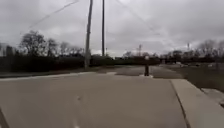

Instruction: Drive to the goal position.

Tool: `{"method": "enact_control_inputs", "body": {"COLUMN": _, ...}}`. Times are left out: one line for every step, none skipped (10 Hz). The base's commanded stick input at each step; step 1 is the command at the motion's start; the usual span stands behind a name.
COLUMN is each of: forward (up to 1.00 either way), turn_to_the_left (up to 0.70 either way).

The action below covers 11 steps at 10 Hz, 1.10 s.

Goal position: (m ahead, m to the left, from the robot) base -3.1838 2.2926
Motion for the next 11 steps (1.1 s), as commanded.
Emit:
{"method": "enact_control_inputs", "body": {"forward": 0.00, "turn_to_the_left": 0.70}}
{"method": "enact_control_inputs", "body": {"forward": 0.00, "turn_to_the_left": 0.70}}
{"method": "enact_control_inputs", "body": {"forward": 0.00, "turn_to_the_left": 0.70}}
{"method": "enact_control_inputs", "body": {"forward": 0.00, "turn_to_the_left": 0.70}}
{"method": "enact_control_inputs", "body": {"forward": 0.00, "turn_to_the_left": 0.70}}
{"method": "enact_control_inputs", "body": {"forward": 0.00, "turn_to_the_left": 0.70}}
{"method": "enact_control_inputs", "body": {"forward": 0.00, "turn_to_the_left": 0.70}}
{"method": "enact_control_inputs", "body": {"forward": 0.00, "turn_to_the_left": 0.70}}
{"method": "enact_control_inputs", "body": {"forward": 0.00, "turn_to_the_left": 0.70}}
{"method": "enact_control_inputs", "body": {"forward": 0.00, "turn_to_the_left": 0.70}}
{"method": "enact_control_inputs", "body": {"forward": 0.00, "turn_to_the_left": 0.70}}
